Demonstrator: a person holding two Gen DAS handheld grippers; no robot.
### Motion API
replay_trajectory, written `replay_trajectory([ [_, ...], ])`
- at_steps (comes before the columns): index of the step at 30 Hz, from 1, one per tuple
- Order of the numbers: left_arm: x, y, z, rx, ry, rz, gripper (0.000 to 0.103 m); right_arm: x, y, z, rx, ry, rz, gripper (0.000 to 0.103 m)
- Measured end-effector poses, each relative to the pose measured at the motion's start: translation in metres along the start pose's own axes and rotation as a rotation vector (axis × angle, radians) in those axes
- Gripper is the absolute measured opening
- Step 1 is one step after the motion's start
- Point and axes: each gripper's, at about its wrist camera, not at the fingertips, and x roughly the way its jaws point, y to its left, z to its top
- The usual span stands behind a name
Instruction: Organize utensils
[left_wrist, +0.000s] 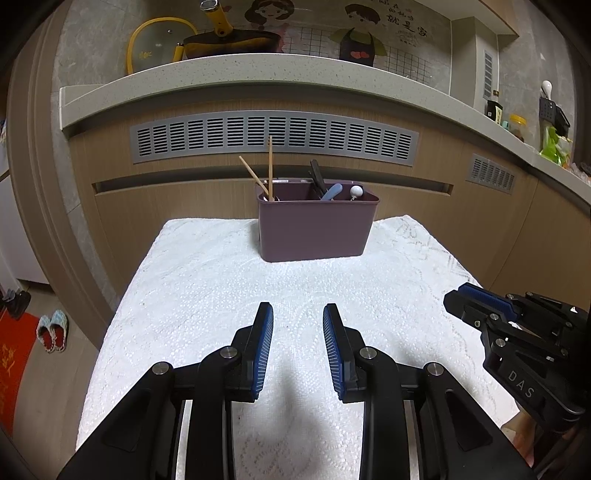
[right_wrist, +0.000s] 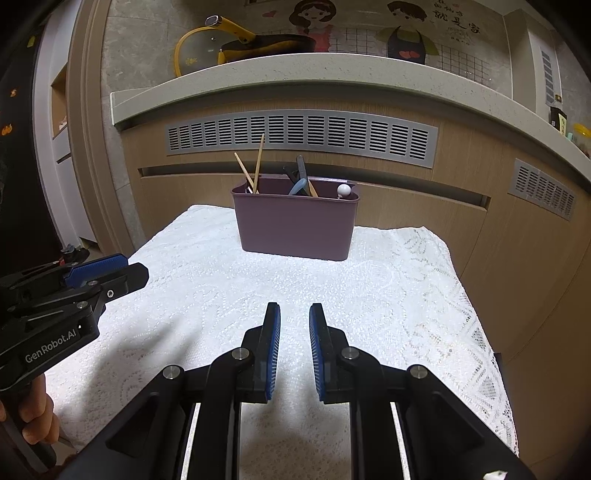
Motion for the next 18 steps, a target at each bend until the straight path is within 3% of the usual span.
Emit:
replay_trajectory([
  [18, 0.0, 0.0018, -0.0006, 0.005, -0.004, 0.018, 0.029, -0.0036, -0.0003, 0.0017, 0.0, -0.016, -0.019, 0.016],
])
